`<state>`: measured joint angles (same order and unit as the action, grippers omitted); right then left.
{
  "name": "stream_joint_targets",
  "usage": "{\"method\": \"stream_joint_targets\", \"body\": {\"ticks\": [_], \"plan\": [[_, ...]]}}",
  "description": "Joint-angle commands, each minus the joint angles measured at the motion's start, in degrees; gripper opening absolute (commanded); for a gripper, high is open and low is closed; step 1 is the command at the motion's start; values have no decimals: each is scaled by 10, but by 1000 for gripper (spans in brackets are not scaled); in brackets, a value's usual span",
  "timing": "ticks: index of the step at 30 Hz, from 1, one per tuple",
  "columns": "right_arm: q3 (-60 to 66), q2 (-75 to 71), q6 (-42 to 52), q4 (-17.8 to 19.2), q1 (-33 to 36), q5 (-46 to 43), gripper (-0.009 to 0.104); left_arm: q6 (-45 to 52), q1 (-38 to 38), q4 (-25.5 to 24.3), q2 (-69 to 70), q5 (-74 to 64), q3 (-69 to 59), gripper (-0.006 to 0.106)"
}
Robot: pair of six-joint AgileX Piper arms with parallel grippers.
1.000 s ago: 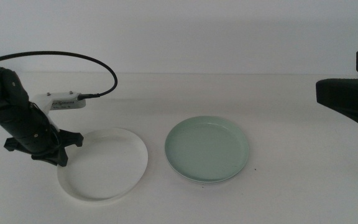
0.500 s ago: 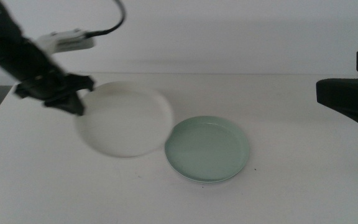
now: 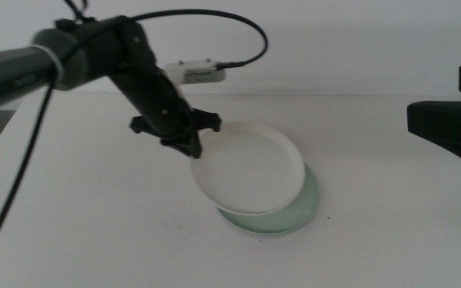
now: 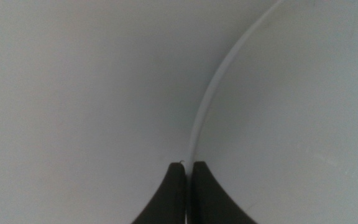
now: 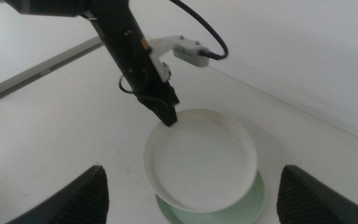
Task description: Stack the three bowls on top of each other.
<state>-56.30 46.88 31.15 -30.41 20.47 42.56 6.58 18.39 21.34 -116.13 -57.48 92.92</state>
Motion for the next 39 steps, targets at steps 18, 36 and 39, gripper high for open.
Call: {"method": "stream_joint_targets", "body": {"ticks": [18,36,39], "plan": [[2,-2,2,-3,1,-4,86,-19,46,3,-55,54,28,1],[2,-2,2,-3,1,-4,86,-56,3,-122,12,-125,177,94],[2,-2,6,-2,1,-8,86,-57,-32,-123,67,-125,164,94]]}}
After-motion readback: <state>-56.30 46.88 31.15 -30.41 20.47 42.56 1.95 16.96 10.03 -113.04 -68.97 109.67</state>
